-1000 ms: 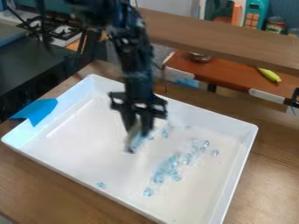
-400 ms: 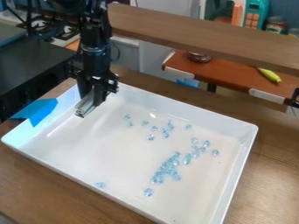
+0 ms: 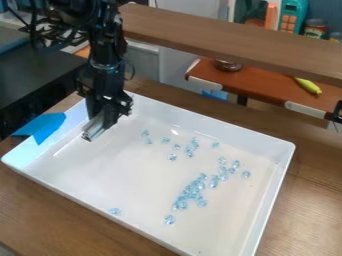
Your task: Sweep into pile
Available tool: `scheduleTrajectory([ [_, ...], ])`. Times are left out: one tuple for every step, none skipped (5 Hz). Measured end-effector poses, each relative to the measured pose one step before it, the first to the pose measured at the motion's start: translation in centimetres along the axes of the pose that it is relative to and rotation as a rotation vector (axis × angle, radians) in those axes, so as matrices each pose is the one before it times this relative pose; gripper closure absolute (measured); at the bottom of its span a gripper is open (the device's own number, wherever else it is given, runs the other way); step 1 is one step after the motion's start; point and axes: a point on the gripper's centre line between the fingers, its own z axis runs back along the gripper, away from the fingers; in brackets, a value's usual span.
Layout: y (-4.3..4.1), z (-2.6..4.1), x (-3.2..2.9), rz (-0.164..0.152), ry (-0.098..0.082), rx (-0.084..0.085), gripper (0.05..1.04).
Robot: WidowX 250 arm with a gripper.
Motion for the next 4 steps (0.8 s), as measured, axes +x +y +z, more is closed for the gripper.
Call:
scheduleTrajectory([
  [-0.398,-1.267,-0.173,0.007,0.0212,0.0063,0.703],
  [-1.312,-1.626,0.299,-0.0062,0.0338,0.0016,0.702],
  [-1.012,-0.28,0.508,0.0057,0.0172,-0.0082,0.703],
  [-1.504,0.236,0.01,0.0028,0.0141,-0.0245,0.702],
])
